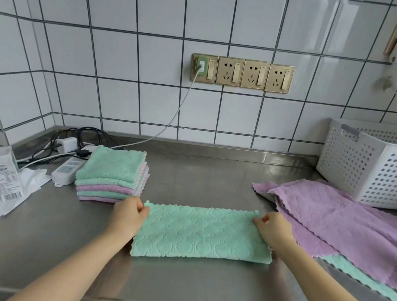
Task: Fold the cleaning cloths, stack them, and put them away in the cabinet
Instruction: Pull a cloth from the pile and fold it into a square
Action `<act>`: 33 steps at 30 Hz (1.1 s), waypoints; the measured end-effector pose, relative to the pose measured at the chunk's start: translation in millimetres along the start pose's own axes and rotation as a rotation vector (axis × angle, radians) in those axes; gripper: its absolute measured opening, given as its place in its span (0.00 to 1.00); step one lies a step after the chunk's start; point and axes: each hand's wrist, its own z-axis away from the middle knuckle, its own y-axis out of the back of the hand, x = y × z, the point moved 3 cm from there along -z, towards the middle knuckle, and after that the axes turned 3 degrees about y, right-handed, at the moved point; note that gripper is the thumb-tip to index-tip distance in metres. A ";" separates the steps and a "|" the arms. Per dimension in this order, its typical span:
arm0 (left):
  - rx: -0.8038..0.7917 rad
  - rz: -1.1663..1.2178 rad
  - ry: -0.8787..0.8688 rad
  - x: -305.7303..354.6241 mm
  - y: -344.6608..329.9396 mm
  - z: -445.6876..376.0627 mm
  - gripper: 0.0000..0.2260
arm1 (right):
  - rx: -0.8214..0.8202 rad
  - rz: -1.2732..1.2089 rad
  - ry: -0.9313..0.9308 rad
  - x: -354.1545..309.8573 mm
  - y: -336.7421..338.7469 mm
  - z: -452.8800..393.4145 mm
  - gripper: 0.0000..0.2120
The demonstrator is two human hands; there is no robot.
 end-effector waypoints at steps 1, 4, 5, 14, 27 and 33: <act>-0.002 -0.006 0.005 -0.1 1.9 0.6 0.13 | -0.004 -0.008 -0.012 0.5 0.4 0.1 0.12; 0.002 -0.086 -0.024 3.5 14.9 8.2 0.07 | -0.022 -0.072 -0.036 2.5 7.2 2.4 0.17; 0.048 -0.173 -0.091 7.0 21.2 14.8 0.08 | -0.006 -0.086 -0.014 2.1 11.5 5.2 0.16; -0.525 -0.317 -0.612 61.0 -11.3 133.8 0.40 | -0.020 0.314 1.081 -31.9 -22.7 110.6 0.15; -0.392 -0.548 -0.316 32.0 7.8 143.8 0.45 | 0.160 0.434 0.884 37.8 10.9 91.2 0.05; -0.449 -0.390 -0.461 68.8 -17.1 164.2 0.29 | 0.188 0.427 0.973 -4.0 16.0 124.1 0.05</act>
